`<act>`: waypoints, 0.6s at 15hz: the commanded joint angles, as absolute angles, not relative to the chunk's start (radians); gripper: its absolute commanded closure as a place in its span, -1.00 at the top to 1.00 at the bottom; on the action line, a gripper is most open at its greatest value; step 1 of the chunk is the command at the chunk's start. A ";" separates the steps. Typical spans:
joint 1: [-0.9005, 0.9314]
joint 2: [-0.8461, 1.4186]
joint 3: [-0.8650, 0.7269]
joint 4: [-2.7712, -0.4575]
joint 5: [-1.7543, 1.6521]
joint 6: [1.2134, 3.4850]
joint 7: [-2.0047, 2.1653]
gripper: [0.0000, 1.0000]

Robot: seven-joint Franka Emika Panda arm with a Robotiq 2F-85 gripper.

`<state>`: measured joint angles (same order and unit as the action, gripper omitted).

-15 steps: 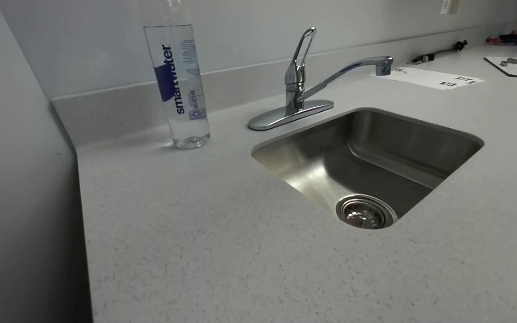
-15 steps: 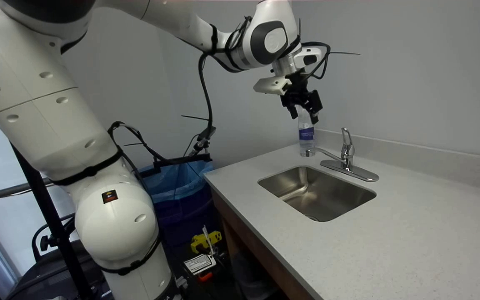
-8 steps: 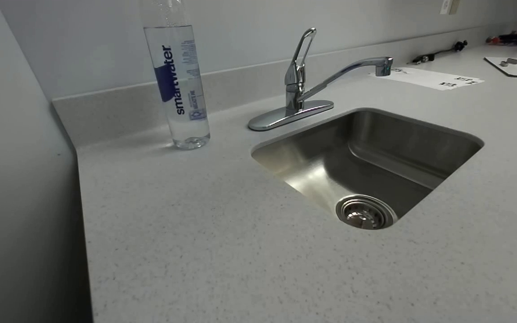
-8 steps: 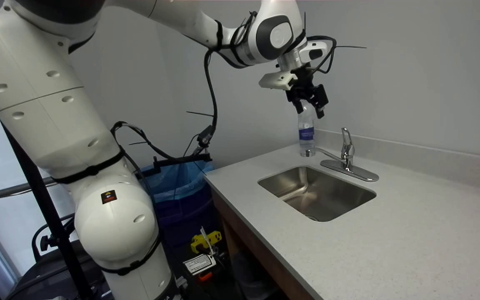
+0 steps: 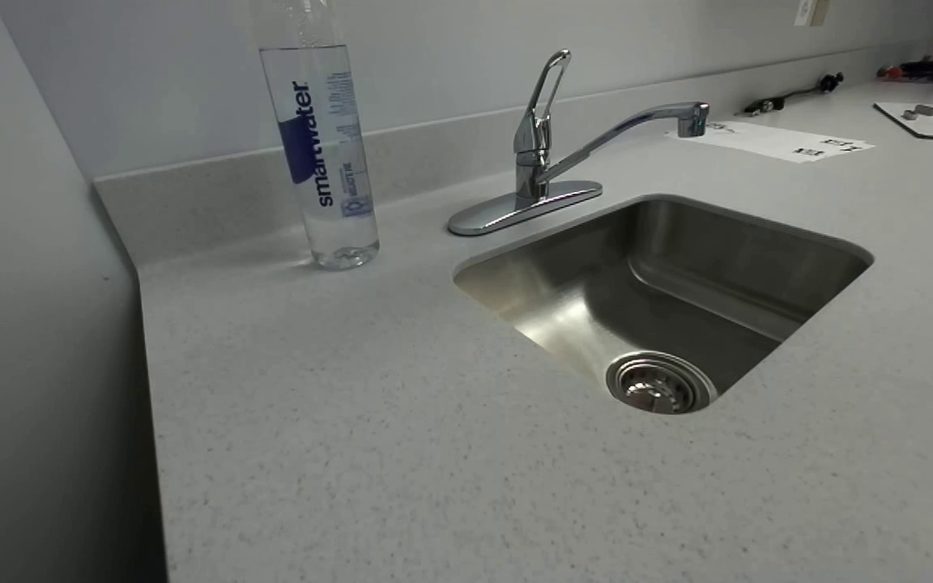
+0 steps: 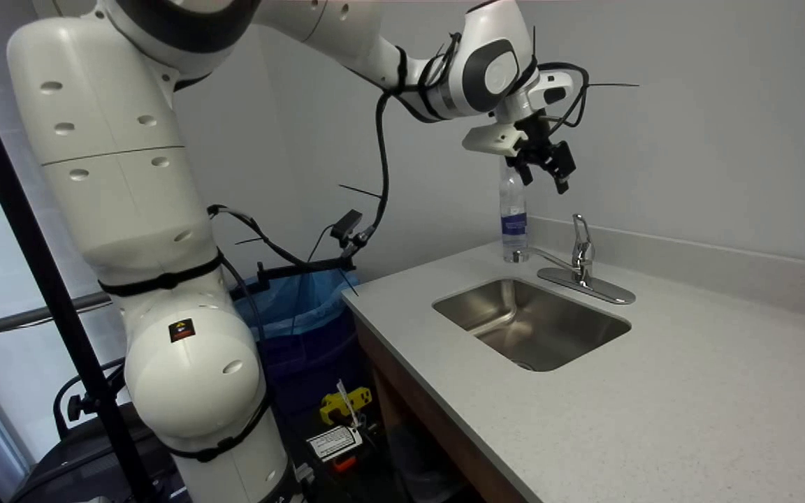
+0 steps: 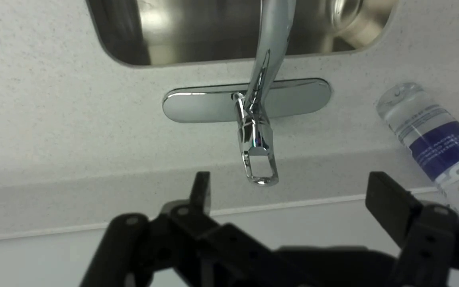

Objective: Open the tap

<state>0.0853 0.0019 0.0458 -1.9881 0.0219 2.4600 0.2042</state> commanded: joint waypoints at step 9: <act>0.093 0.294 0.062 -1.710 0.032 2.591 0.177 1.00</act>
<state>0.0878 0.2219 0.0549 -1.8006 0.0219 2.5642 0.2025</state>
